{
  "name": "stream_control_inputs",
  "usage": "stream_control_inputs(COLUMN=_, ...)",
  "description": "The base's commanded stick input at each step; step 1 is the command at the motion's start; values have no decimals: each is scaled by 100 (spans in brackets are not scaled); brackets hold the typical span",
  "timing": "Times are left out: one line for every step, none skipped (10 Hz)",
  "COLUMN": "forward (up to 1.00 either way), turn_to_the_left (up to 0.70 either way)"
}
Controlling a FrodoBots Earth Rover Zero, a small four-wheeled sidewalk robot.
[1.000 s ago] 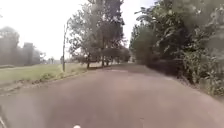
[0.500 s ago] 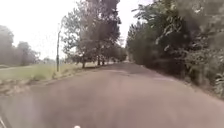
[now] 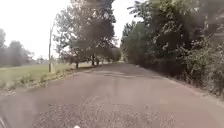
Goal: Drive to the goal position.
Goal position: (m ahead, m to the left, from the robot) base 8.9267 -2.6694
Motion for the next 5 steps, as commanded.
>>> stream_control_inputs(forward=100, turn_to_the_left=-8)
stream_control_inputs(forward=100, turn_to_the_left=-8)
stream_control_inputs(forward=100, turn_to_the_left=-8)
stream_control_inputs(forward=100, turn_to_the_left=-8)
stream_control_inputs(forward=100, turn_to_the_left=-8)
